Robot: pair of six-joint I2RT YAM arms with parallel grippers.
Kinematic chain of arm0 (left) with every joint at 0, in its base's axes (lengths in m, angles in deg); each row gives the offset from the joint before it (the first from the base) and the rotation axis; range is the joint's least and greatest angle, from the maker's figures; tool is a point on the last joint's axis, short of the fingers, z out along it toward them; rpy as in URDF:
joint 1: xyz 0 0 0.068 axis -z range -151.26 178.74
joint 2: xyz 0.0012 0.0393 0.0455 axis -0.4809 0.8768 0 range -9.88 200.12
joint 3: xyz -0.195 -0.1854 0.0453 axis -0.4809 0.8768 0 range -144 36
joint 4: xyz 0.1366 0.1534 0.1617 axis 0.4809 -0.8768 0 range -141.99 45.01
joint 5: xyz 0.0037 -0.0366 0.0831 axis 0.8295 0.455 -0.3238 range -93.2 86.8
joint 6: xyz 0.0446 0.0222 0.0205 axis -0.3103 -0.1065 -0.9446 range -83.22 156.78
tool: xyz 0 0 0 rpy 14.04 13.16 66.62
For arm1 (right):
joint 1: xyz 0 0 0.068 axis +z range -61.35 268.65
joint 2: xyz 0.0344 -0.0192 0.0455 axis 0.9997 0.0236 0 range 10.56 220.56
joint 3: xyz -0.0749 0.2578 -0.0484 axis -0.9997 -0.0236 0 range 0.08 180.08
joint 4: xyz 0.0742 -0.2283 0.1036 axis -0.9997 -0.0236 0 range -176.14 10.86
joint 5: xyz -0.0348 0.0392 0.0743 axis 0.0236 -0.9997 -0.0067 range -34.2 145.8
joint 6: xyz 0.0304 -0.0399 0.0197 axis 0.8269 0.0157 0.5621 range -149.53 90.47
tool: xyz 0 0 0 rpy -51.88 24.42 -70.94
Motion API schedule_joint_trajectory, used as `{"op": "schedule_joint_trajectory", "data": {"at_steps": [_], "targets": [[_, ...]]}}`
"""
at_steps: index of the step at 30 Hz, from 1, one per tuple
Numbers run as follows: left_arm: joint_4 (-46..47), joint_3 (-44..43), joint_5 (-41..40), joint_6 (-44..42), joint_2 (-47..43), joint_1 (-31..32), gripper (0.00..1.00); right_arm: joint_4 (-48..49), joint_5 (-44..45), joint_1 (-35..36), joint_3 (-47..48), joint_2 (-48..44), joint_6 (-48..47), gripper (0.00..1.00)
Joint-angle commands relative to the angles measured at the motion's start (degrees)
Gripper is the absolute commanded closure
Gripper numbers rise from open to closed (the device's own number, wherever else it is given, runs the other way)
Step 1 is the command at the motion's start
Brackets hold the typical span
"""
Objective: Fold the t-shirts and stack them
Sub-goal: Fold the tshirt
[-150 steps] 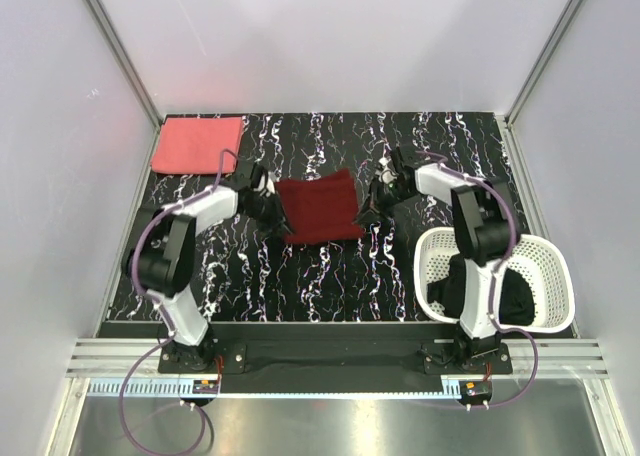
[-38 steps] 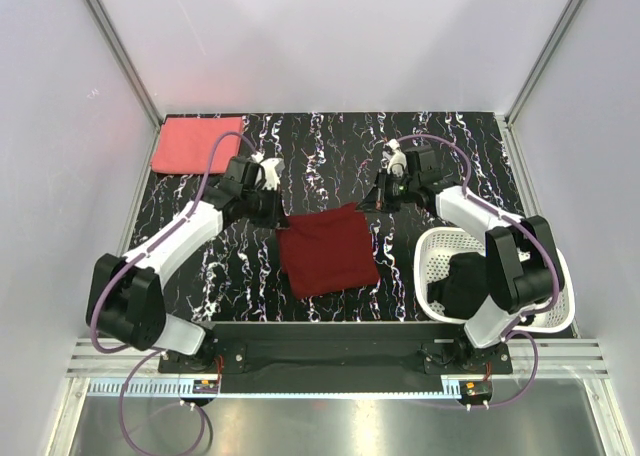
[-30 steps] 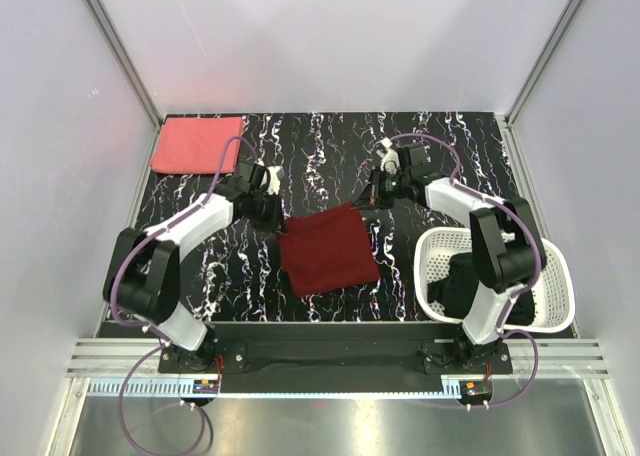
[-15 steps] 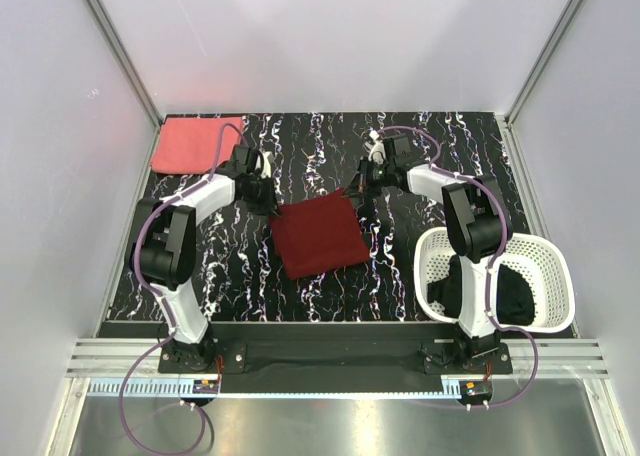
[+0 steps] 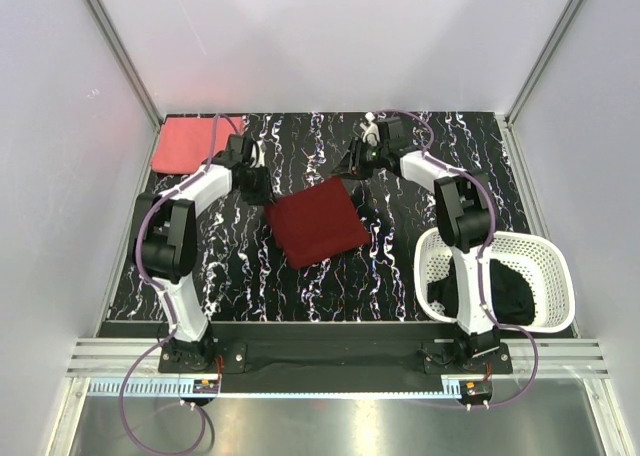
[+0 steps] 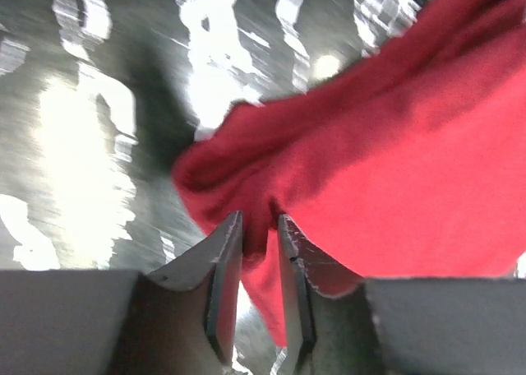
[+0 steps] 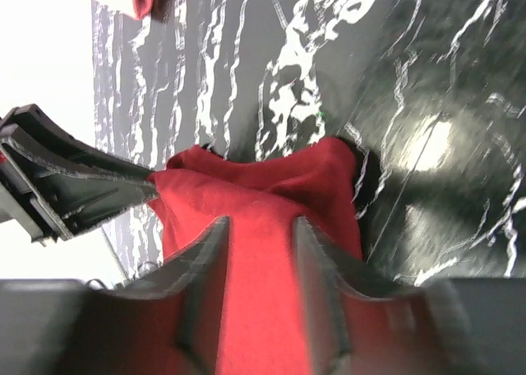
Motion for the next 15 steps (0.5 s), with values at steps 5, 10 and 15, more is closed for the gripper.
{"op": "schedule_joint_trajectory", "data": {"at_steps": [5, 10, 15], "targets": [[-4.2, -4.7, -11.0, 2.3, 0.2, -1.6, 0.55, -16.9, 6.9, 0.2, 13.3, 0.6, -6.5, 0.46], [-4.0, -4.3, -6.6, 3.8, -8.5, -1.0, 0.49, -28.8, 13.3, 0.5, 11.1, -8.0, -11.1, 0.43], [4.9, 0.3, 7.1, 8.7, -12.1, 0.7, 0.6, -32.0, 12.0, 2.4, 3.4, -16.3, -10.1, 0.47]]}}
